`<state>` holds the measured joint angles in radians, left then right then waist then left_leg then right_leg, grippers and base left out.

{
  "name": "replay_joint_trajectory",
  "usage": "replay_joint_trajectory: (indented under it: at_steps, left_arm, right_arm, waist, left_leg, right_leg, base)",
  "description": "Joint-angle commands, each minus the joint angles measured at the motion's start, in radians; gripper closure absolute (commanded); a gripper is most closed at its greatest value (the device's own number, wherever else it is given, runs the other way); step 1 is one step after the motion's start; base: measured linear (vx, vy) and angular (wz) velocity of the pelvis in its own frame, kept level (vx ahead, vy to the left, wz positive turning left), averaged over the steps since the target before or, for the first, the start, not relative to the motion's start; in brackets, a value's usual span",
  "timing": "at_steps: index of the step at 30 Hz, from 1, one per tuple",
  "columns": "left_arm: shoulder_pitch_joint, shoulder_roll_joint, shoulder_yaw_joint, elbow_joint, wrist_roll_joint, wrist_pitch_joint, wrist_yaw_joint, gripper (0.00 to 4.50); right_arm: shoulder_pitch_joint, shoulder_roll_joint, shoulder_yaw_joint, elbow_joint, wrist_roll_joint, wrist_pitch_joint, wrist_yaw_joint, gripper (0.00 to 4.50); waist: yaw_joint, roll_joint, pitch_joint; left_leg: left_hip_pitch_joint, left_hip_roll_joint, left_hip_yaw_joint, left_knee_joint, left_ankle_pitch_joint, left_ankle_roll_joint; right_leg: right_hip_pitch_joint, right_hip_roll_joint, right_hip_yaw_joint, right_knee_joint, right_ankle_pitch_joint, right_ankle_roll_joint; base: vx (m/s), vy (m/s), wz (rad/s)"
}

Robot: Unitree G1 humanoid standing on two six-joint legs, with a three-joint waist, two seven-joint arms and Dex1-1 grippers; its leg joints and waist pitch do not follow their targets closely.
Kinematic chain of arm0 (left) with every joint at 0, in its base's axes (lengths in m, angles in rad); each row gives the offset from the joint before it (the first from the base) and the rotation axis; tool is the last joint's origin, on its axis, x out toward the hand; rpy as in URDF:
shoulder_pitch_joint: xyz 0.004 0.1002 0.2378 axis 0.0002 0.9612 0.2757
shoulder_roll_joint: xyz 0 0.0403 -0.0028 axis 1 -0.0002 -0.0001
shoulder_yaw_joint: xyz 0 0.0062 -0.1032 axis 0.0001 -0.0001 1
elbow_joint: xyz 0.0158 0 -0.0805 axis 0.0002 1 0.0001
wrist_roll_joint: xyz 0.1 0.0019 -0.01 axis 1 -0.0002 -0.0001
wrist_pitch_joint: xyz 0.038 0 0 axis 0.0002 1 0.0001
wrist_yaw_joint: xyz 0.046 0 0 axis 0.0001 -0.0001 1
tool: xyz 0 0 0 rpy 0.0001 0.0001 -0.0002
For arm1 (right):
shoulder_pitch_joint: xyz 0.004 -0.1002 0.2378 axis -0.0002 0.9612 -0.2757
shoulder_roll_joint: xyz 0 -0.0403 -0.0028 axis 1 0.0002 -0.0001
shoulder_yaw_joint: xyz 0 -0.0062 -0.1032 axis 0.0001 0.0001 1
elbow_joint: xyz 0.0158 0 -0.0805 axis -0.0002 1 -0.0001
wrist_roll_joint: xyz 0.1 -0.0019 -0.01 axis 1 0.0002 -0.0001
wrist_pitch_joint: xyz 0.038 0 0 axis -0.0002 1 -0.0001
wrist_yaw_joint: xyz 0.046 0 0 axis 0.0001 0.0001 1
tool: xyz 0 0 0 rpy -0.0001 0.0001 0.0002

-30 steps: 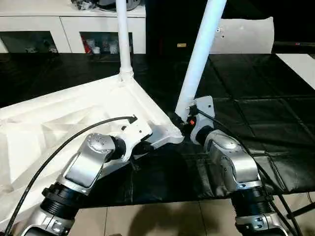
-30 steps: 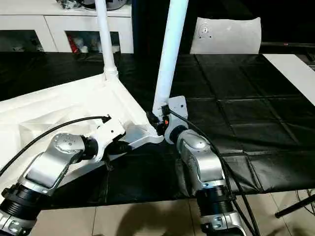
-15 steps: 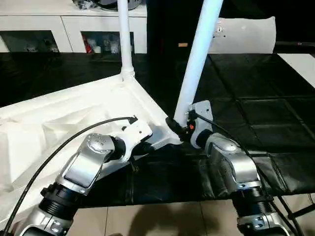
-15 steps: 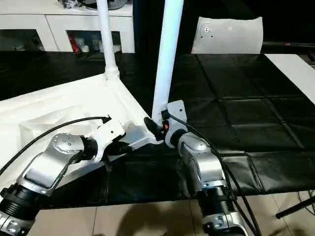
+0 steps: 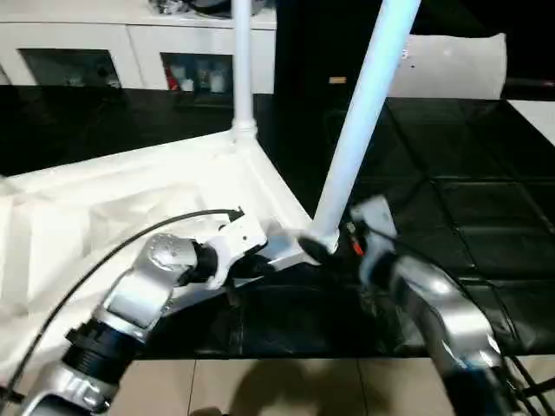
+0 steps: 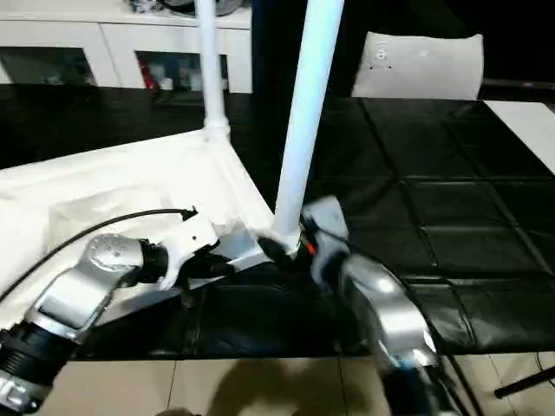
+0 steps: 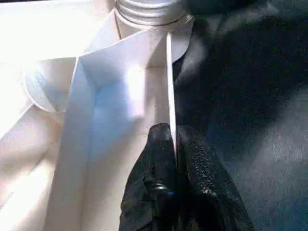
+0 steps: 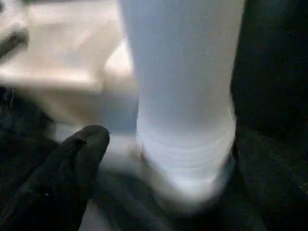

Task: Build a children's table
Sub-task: Rotate leg to tighten

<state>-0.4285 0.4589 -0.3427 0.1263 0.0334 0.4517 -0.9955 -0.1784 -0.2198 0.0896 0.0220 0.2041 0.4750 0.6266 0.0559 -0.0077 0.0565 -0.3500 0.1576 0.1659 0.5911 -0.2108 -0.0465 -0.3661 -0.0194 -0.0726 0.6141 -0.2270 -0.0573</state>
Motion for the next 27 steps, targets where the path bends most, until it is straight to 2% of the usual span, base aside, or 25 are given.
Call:
replay_joint_trajectory:
  at_steps: [1,2,5,6,7,10,13,16,19,22,24,27]
  left_arm:
    - [-0.028,0.033,-0.015,0.036,0.002,-0.081,-0.060,4.50]
    - [-0.029,0.036,-0.017,0.041,0.002,-0.086,-0.067,4.50]
    - [-0.037,0.052,-0.027,0.072,0.008,-0.128,-0.093,4.50]
    - [-0.040,0.058,-0.031,0.082,0.010,-0.143,-0.104,4.50]
    - [-0.045,0.064,-0.039,0.093,0.010,-0.162,-0.121,4.50]
    - [-0.052,0.074,-0.052,0.111,0.005,-0.200,-0.160,4.50]
    - [-0.059,0.082,-0.069,0.130,-0.002,-0.247,-0.209,4.50]
    - [-0.063,0.082,-0.078,0.137,-0.014,-0.274,-0.251,4.50]
    - [-0.067,0.086,-0.090,0.144,-0.019,-0.303,-0.288,4.50]
    - [-0.071,0.091,-0.098,0.143,-0.024,-0.314,-0.315,4.50]
    - [-0.084,0.095,-0.106,0.148,-0.034,-0.330,-0.355,4.50]
    - [-0.093,0.099,-0.116,0.155,-0.027,-0.352,-0.382,4.50]
  right_arm:
    - [0.029,-0.039,0.008,-0.040,0.004,-0.002,0.034,0.04]
    - [0.033,-0.045,0.009,-0.043,0.002,-0.004,0.036,0.04]
    - [0.052,-0.068,-0.006,-0.062,0.011,-0.005,0.052,0.04]
    - [0.059,-0.077,-0.012,-0.070,0.014,-0.003,0.057,0.04]
    - [0.065,-0.090,-0.020,-0.080,0.017,-0.005,0.059,0.04]
    - [0.074,-0.118,-0.031,-0.099,0.023,-0.012,0.072,0.04]
    - [0.074,-0.157,-0.033,-0.124,0.055,0.011,0.131,0.04]
    - [0.066,-0.202,-0.013,-0.135,0.079,-0.003,0.219,0.04]
    - [0.056,-0.233,0.003,-0.136,0.086,-0.018,0.275,0.04]
    - [0.046,-0.254,0.015,-0.130,0.089,-0.024,0.307,0.04]
    - [0.020,-0.285,0.031,-0.102,0.079,-0.042,0.344,0.04]
    - [-0.001,-0.296,0.044,-0.076,0.062,-0.066,0.365,0.04]
  waist:
    - [0.003,0.006,-0.052]
    - [0.007,0.005,-0.054]
    - [0.005,0.008,-0.052]
    - [0.006,0.008,-0.053]
    - [0.006,0.004,-0.055]
    - [0.009,0.008,-0.055]
    - [0.012,0.004,-0.057]
    - [0.016,0.003,-0.056]
    - [0.027,0.004,-0.057]
    - [0.037,0.003,-0.059]
    - [0.041,-0.001,-0.059]
    - [0.043,-0.001,-0.057]
  left_leg:
    - [-0.001,0.079,-0.031,-0.063,-0.080,0.064]
    - [0.000,0.080,-0.033,-0.063,-0.079,0.060]
    - [0.001,0.081,-0.031,-0.063,-0.089,0.059]
    - [0.000,0.083,-0.033,-0.064,-0.081,0.059]
    - [0.001,0.084,-0.032,-0.063,-0.077,0.060]
    - [0.001,0.084,-0.034,-0.063,-0.061,0.066]
    - [0.000,0.082,-0.032,-0.061,-0.059,0.075]
    - [0.001,0.084,-0.029,-0.059,-0.062,0.080]
    - [0.003,0.086,-0.029,-0.059,-0.060,0.081]
    - [0.007,0.089,-0.029,-0.059,-0.054,0.080]
    - [0.004,0.088,-0.028,-0.059,-0.046,0.083]
    - [0.007,0.088,-0.026,-0.059,-0.061,0.077]
  right_leg:
    - [0.046,-0.137,0.078,-0.092,-0.169,-0.112]
    - [0.047,-0.138,0.078,-0.091,-0.178,-0.104]
    - [0.044,-0.138,0.078,-0.094,-0.185,-0.115]
    - [0.045,-0.138,0.078,-0.090,-0.170,-0.116]
    - [0.045,-0.138,0.078,-0.088,-0.156,-0.119]
    - [0.046,-0.139,0.077,-0.084,-0.118,-0.131]
    - [0.050,-0.140,0.077,-0.081,-0.096,-0.134]
    - [0.049,-0.140,0.077,-0.082,-0.107,-0.137]
    - [0.047,-0.141,0.075,-0.083,-0.120,-0.134]
    - [0.044,-0.142,0.076,-0.076,-0.092,-0.143]
    - [0.047,-0.142,0.074,-0.073,-0.079,-0.147]
    - [0.044,-0.144,0.074,-0.077,-0.116,-0.144]
  base:
    - [0.000,0.000,0.00]
    - [0.000,0.000,0.00]
    - [0.000,0.000,0.00]
    - [0.000,0.000,0.00]
    - [0.000,0.000,0.00]
    - [0.000,0.000,0.00]
    - [0.000,0.000,0.00]
    - [0.000,0.000,0.00]
    - [0.000,0.000,0.00]
    - [0.000,0.000,0.00]
    - [0.000,0.000,0.00]
    - [0.000,0.000,0.00]
